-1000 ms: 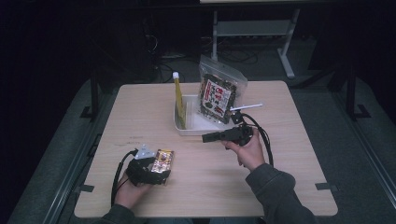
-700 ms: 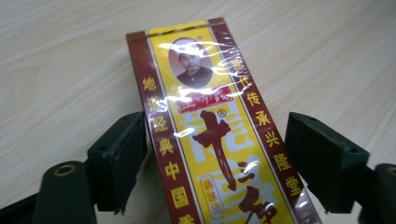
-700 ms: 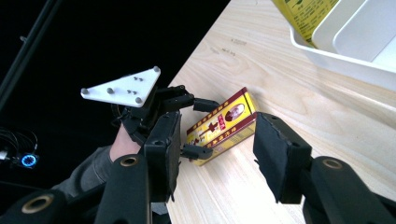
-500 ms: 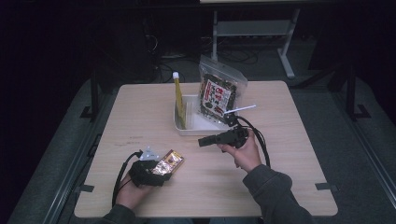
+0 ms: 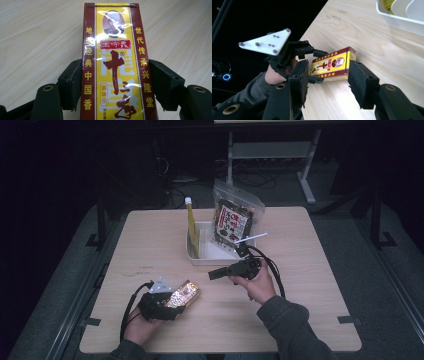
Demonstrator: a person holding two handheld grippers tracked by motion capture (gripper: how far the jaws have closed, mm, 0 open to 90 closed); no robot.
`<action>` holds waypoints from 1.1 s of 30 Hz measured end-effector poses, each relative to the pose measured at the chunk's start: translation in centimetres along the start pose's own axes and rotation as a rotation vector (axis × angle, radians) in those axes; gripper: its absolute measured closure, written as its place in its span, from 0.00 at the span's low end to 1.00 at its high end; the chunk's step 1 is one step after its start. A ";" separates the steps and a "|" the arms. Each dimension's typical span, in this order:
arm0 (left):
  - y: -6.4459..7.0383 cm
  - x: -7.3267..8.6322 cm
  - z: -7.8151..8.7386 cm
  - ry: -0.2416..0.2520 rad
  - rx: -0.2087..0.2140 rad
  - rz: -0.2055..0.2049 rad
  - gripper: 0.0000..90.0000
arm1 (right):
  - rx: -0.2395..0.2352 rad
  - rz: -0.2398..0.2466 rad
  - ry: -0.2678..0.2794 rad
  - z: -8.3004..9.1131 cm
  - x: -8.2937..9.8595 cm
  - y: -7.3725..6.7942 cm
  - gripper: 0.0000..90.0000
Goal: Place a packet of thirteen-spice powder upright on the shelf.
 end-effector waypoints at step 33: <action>2.6 -2.8 1.7 0.149 0.041 -0.110 0.35 | 0.002 -0.071 -0.106 -3.2 0.7 1.9 0.56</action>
Point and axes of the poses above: each handheld gripper's, and its own axes: z roughly backward along the jaws, x roughly out of its underside, y roughly to its right, the point moved 1 cm from there along -z, roughly forward along the jaws, and after that the axes turned 15 degrees about -z, right-handed, at the moved point
